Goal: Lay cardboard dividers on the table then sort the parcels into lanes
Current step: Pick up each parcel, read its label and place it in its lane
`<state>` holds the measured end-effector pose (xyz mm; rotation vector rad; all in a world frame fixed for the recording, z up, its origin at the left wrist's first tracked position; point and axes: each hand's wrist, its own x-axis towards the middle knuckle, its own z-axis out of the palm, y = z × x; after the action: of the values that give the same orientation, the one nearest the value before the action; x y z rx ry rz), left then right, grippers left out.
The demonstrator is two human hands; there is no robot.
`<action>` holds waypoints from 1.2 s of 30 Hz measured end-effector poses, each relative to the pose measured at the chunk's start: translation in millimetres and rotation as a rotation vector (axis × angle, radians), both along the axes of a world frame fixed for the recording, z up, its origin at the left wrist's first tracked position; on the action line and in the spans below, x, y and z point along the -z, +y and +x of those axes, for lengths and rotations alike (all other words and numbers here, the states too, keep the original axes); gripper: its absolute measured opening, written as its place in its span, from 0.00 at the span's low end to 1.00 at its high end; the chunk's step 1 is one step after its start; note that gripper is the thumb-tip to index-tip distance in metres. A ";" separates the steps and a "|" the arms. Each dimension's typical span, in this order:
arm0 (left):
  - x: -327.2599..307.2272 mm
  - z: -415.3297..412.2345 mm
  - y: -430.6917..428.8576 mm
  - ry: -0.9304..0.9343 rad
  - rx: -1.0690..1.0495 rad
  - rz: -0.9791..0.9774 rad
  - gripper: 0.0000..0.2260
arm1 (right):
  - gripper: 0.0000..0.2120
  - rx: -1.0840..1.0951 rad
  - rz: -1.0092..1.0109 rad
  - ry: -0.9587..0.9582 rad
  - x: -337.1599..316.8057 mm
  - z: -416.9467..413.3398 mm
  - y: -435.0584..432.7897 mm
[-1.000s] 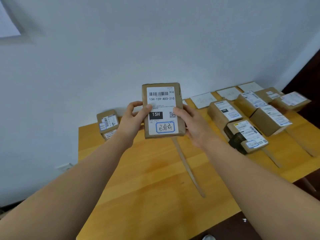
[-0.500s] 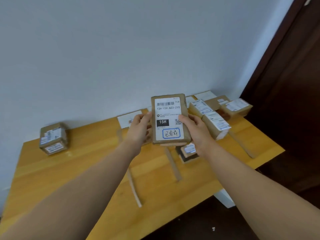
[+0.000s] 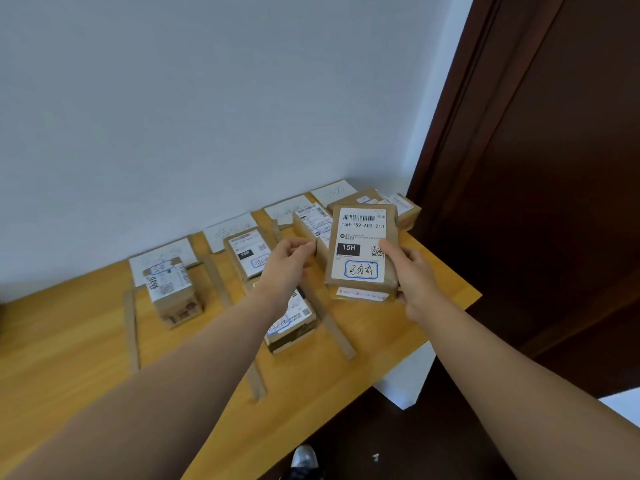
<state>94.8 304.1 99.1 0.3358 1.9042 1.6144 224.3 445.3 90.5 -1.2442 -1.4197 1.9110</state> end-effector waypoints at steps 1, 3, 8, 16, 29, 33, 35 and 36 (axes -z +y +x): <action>0.7 -3.1 9.3 0.002 0.003 -0.006 0.04 | 0.24 0.018 -0.015 0.002 2.7 -3.9 9.1; 2.6 -12.1 26.8 0.009 0.013 -0.021 0.06 | 0.25 0.045 -0.031 -0.003 6.1 -14.3 25.7; 6.8 -41.7 54.9 0.001 -0.002 -0.035 0.02 | 0.29 0.049 0.010 -0.059 7.9 -44.8 63.4; 20.0 -79.8 87.5 -0.004 -0.007 -0.100 0.02 | 0.30 0.099 0.012 -0.186 26.1 -80.4 123.5; 53.5 -46.0 223.0 -0.074 -0.105 -0.136 0.04 | 0.27 -0.276 -0.056 -0.247 55.9 -58.7 282.6; 72.3 -20.3 264.9 -0.105 -0.139 -0.149 0.06 | 0.27 -0.289 -0.127 -0.288 76.2 -28.5 326.6; 83.5 -6.9 276.3 -0.133 -0.134 -0.165 0.05 | 0.28 -0.296 -0.184 -0.287 85.2 -17.8 338.9; 88.4 -1.0 280.5 -0.142 -0.129 -0.180 0.04 | 0.28 -0.307 -0.218 -0.269 89.1 -13.8 343.4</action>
<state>93.8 584.6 10.7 0.0234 1.9766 1.4907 210.5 788.7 1.3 -1.5033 -1.6520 2.2177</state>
